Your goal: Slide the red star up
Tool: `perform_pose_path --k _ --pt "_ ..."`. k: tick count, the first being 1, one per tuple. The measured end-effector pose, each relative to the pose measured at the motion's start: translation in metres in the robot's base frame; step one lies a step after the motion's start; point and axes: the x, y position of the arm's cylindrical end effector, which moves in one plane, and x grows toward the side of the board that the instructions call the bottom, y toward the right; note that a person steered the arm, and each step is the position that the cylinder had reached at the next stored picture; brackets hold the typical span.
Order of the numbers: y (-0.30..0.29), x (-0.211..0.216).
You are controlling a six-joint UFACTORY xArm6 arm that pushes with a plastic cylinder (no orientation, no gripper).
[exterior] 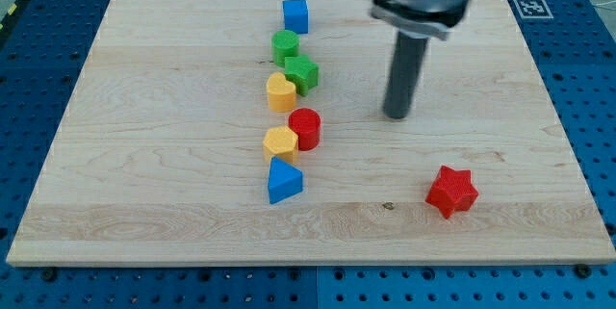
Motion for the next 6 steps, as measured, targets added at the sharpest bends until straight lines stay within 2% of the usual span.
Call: perform_pose_path --k 1,2,4,5,6 --pt "0.061 0.021" --pt "0.114 0.061" --pt "0.116 0.153" --pt "0.088 0.170" --pt "0.046 0.164"
